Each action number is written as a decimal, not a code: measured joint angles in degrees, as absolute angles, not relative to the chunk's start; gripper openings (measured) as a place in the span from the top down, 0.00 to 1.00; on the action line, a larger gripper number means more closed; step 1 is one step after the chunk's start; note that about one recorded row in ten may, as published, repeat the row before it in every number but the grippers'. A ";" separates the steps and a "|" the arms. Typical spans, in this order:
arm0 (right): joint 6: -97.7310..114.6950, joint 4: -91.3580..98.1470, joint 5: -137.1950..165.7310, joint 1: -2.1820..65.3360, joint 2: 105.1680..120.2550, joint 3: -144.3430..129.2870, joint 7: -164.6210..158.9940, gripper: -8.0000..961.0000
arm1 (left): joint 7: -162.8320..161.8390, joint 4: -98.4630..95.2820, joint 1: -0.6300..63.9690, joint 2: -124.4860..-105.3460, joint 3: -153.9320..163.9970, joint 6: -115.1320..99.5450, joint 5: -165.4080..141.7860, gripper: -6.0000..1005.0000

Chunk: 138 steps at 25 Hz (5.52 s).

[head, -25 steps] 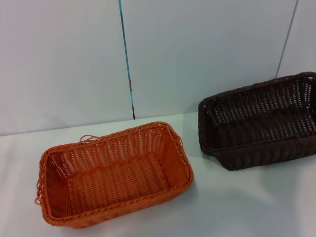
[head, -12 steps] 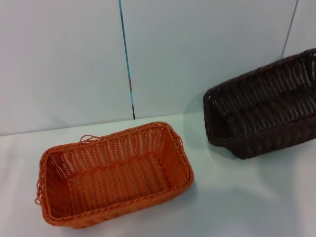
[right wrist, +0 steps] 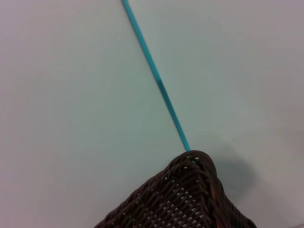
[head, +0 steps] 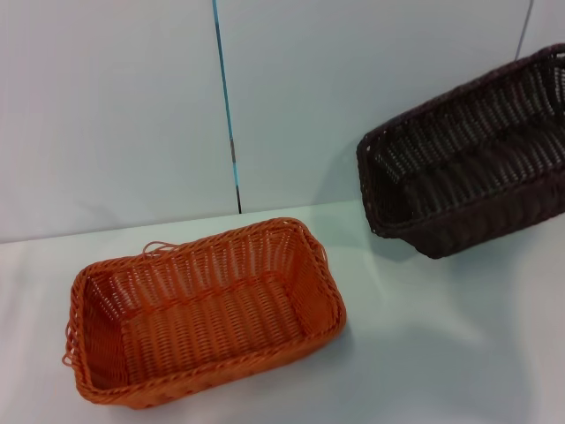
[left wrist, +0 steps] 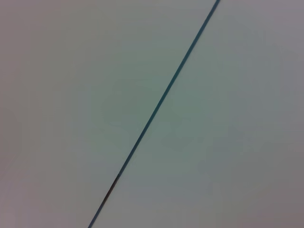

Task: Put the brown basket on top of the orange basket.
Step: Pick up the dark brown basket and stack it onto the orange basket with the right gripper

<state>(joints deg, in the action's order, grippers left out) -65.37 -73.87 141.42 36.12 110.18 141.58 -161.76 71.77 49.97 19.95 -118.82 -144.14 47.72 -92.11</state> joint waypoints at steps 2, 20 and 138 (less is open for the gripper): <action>-66.03 -74.63 141.42 36.66 109.96 141.53 -162.18 0.80 | 71.76 49.95 19.95 -118.83 -144.14 47.72 -92.11 0.21; -69.23 -82.08 147.17 44.19 109.47 135.62 -170.24 0.80 | 71.73 49.98 19.77 -118.83 -144.22 48.34 -92.11 0.21; -44.55 -63.93 125.45 41.85 119.46 92.94 -172.08 0.80 | 72.61 47.98 23.87 -115.13 -139.22 42.45 -97.92 0.21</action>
